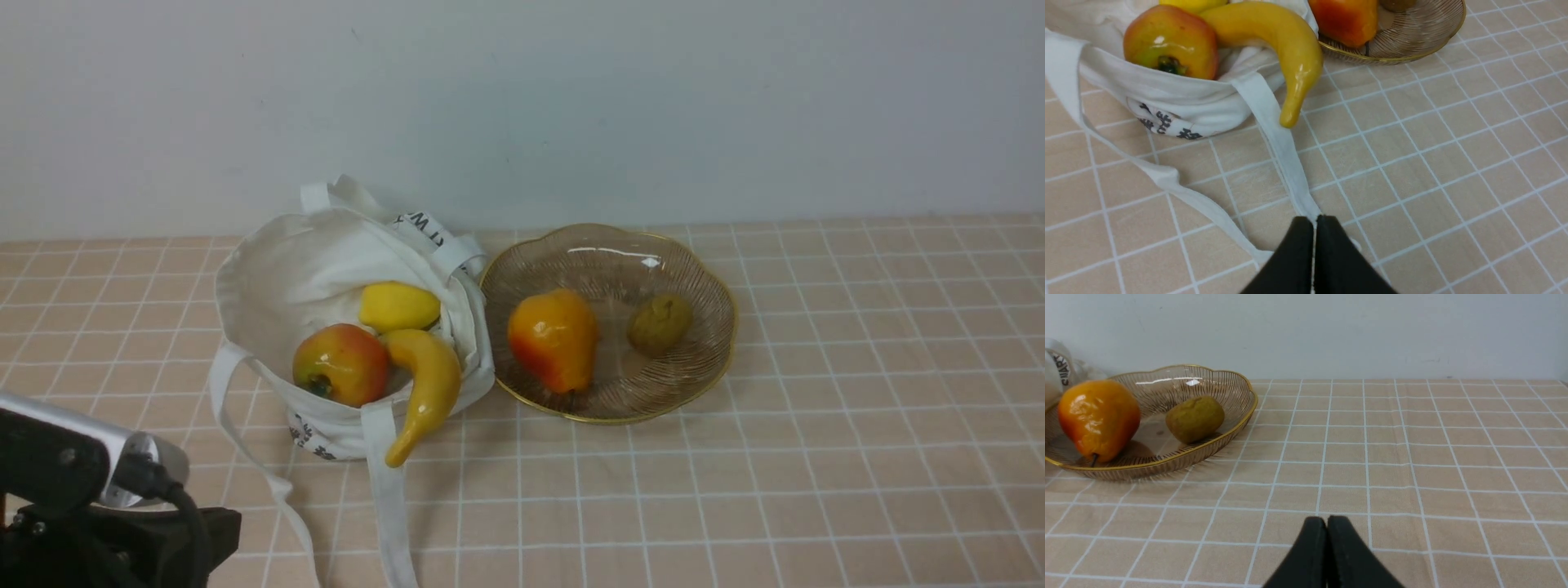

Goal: Take the fruit out of the bag on the brown coffee tablecloth and place them on the plate.

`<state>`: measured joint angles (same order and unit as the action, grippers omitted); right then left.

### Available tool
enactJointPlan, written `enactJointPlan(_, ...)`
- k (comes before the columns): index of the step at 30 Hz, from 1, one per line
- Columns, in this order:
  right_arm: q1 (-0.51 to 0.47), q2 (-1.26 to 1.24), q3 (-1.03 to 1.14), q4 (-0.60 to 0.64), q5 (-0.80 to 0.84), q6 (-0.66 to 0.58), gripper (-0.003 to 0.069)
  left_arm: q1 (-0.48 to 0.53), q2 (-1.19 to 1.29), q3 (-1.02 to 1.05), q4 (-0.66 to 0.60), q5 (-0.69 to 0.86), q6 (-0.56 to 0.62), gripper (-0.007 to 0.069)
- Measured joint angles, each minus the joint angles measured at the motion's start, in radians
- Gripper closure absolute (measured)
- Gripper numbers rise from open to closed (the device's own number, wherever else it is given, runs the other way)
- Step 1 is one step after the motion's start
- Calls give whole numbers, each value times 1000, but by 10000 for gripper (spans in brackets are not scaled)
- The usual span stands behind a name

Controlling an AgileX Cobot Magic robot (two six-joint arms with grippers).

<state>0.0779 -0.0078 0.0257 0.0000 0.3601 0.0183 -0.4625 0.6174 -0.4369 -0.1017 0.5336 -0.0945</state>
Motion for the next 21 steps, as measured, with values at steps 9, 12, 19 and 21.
enactJointPlan(9, 0, 0, 0, 0, 0, 0, 673, 63, -223, 192, 165, -125, 0, 632)
enactJointPlan(12, 0, 0, 0, 0, 0, 0, 673, 186, -367, 289, 171, -153, 0, 632)
enactJointPlan(19, 0, 0, 0, 0, 0, 0, 673, 388, -612, 445, 160, -160, 0, 632)
enactJointPlan(21, 0, 0, 0, 0, 0, 0, 673, 405, -625, 462, 157, -160, 0, 632)
